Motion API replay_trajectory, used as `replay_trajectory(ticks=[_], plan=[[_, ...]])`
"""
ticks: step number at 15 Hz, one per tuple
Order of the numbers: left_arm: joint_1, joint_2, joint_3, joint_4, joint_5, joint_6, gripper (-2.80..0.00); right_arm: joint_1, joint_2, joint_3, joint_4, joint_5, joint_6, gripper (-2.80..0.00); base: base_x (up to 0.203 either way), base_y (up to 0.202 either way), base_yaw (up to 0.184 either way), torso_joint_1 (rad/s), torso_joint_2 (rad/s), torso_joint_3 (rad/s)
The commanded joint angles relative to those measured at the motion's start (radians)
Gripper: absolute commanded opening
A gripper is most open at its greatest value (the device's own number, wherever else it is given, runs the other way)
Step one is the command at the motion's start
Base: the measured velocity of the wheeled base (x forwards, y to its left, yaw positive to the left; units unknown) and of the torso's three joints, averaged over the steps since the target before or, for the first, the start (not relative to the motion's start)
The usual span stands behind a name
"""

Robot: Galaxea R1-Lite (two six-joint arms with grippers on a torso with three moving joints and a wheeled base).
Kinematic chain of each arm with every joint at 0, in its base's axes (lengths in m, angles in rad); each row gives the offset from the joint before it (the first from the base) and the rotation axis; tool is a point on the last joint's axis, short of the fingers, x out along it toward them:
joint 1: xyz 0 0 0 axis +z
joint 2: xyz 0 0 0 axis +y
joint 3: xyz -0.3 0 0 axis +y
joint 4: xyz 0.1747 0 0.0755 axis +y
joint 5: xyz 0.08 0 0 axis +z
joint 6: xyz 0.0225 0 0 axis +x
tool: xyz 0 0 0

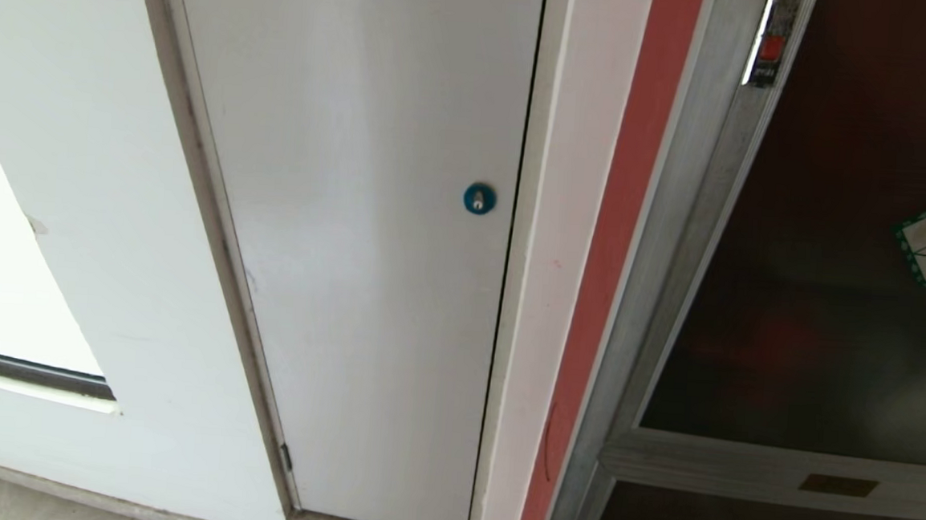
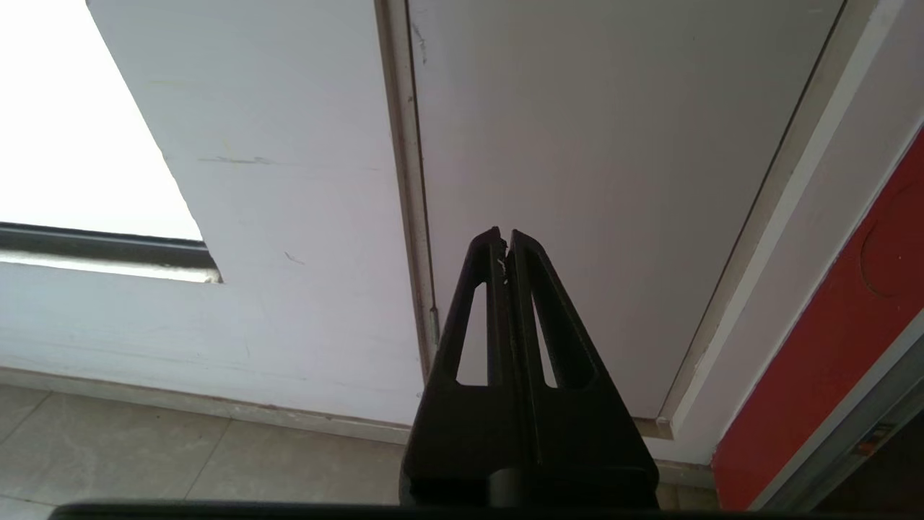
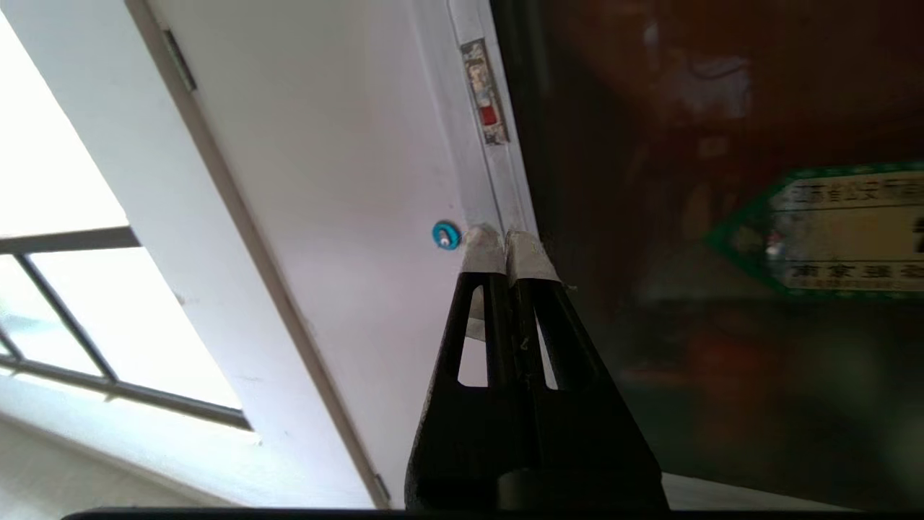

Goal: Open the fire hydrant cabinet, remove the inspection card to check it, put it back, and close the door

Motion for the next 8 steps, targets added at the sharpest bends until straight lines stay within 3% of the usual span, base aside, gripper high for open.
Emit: replay_trajectory(ticks=[1, 5, 8], plan=[[0.000, 0.000, 0.006, 0.000, 0.000, 0.000, -2.80, -0.059, -0.083, 0.030, 0.004, 0.008, -0.001, -2.80, 0.000, 0.000, 0.000, 0.000, 0.00, 0.000], [0.000, 0.000, 0.006, 0.000, 0.000, -0.001, -2.80, -0.261, -0.222, 0.109, 0.005, 0.114, -0.064, -2.80, 0.000, 0.000, 0.000, 0.000, 0.00, 0.000], [0.000, 0.000, 0.006, 0.000, 0.000, -0.001, -2.80, -0.324, -0.316, 0.204, 0.006, 0.202, -0.097, -2.80, 0.000, 0.000, 0.000, 0.000, 0.00, 0.000]])
